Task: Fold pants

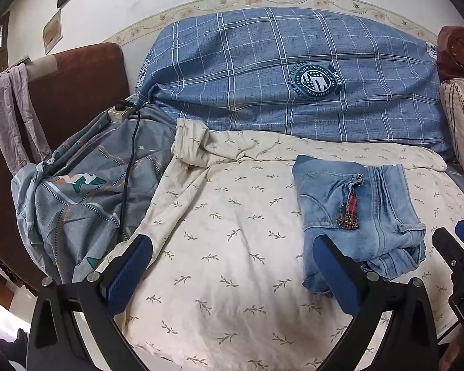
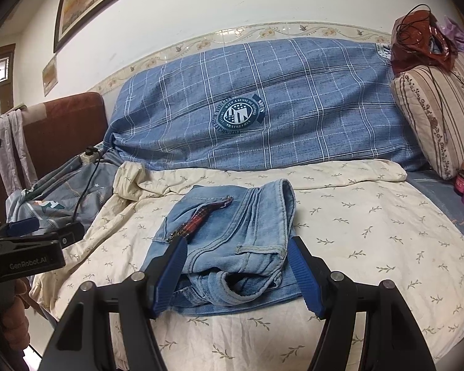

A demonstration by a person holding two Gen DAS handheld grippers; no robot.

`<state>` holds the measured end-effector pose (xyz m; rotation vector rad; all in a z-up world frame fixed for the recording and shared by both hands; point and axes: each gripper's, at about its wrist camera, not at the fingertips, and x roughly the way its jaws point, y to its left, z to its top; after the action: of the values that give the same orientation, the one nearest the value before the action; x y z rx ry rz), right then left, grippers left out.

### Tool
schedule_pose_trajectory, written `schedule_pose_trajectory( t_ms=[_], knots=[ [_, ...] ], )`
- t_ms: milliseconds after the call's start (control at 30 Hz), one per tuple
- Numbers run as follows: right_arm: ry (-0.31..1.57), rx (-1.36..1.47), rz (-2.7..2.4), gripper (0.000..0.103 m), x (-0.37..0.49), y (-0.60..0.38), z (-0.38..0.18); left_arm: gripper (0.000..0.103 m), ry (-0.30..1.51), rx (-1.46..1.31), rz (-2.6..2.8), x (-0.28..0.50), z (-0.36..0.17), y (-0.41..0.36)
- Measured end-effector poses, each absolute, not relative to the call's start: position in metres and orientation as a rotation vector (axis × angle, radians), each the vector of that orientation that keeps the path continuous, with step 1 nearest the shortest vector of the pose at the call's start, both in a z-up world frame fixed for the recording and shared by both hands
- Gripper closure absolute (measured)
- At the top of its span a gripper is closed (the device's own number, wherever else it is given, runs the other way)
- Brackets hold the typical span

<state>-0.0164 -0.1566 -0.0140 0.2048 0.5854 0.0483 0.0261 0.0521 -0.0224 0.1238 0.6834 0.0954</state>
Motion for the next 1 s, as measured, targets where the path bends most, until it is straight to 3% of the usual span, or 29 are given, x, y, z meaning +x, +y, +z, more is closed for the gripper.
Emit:
schedule_pose_trajectory(
  t_ms=[1000],
  knots=[
    [0.629,0.184,0.076,0.032,-0.006,-0.139,-0.023,0.0,0.646,0.09,0.088,0.02,-0.014,0.065]
  ],
)
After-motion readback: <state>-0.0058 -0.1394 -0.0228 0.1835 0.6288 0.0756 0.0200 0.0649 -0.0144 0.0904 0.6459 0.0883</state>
